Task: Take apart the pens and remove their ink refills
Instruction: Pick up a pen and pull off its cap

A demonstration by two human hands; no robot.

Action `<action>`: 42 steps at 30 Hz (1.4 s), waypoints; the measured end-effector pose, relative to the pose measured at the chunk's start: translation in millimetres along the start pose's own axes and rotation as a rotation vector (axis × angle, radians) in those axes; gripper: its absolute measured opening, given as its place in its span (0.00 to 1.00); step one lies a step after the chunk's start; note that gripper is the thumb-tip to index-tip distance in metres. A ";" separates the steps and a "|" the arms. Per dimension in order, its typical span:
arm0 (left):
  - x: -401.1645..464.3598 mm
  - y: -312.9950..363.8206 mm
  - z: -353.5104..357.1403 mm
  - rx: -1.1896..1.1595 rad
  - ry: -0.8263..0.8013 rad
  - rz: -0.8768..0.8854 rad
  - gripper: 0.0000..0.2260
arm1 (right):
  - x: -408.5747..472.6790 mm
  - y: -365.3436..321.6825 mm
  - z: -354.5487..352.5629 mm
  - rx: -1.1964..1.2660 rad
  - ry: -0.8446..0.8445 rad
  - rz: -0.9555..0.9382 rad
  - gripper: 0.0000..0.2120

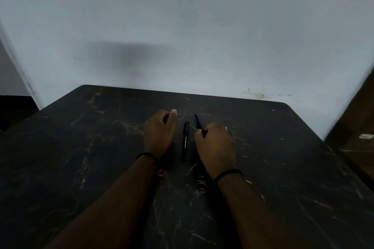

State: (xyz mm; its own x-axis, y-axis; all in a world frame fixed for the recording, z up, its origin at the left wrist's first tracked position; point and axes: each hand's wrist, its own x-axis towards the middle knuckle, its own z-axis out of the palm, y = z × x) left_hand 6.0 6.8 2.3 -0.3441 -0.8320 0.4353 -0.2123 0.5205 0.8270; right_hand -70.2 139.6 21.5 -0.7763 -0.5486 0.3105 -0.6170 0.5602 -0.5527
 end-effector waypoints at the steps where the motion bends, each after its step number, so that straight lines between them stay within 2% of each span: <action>1: -1.8 2.0 -0.2 -0.034 -0.010 0.020 0.22 | -3.2 -0.7 -2.4 0.017 0.039 -0.045 0.12; 5: -11.0 12.5 -0.4 -0.119 -0.047 0.114 0.30 | -16.3 0.7 -3.9 0.051 0.148 -0.239 0.08; 10: -19.4 19.1 0.8 -0.178 -0.079 0.157 0.24 | -19.2 2.2 3.2 0.162 0.023 -0.406 0.06; 12: -20.5 20.1 0.9 -0.176 -0.079 0.154 0.21 | -18.9 3.0 5.0 0.155 0.005 -0.428 0.09; 18: -20.6 19.4 2.4 -0.144 -0.072 0.163 0.20 | -19.1 1.6 2.3 0.060 0.016 -0.358 0.10; 22: -24.7 24.0 3.0 -0.210 -0.048 0.144 0.18 | -22.6 -3.0 2.0 0.005 0.019 -0.299 0.11; 30: -26.0 27.3 -1.2 -0.230 -0.058 0.105 0.20 | -24.1 -3.5 -0.2 0.033 0.010 -0.233 0.15; 34: -25.3 26.9 -4.7 -0.210 -0.057 0.120 0.19 | -24.8 -0.1 -2.0 0.024 -0.002 -0.264 0.16; 37: -19.0 22.3 -11.1 -0.202 -0.013 0.060 0.18 | -23.4 4.1 -4.1 -0.002 -0.012 -0.292 0.16; 39: -12.0 15.3 -17.4 -0.122 0.009 0.025 0.20 | -20.8 6.8 -4.6 -0.008 -0.029 -0.281 0.16; 42: -1.9 3.7 -26.4 0.133 0.032 -0.012 0.23 | -16.8 10.7 -6.2 0.003 0.021 -0.258 0.16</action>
State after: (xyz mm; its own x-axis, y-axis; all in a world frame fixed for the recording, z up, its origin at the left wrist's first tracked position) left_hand 30.0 5.2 13.8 -0.3123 -0.8427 0.4386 -0.3361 0.5298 0.7787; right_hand -64.6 158.7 15.1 -0.5957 -0.6601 0.4576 -0.7946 0.4013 -0.4555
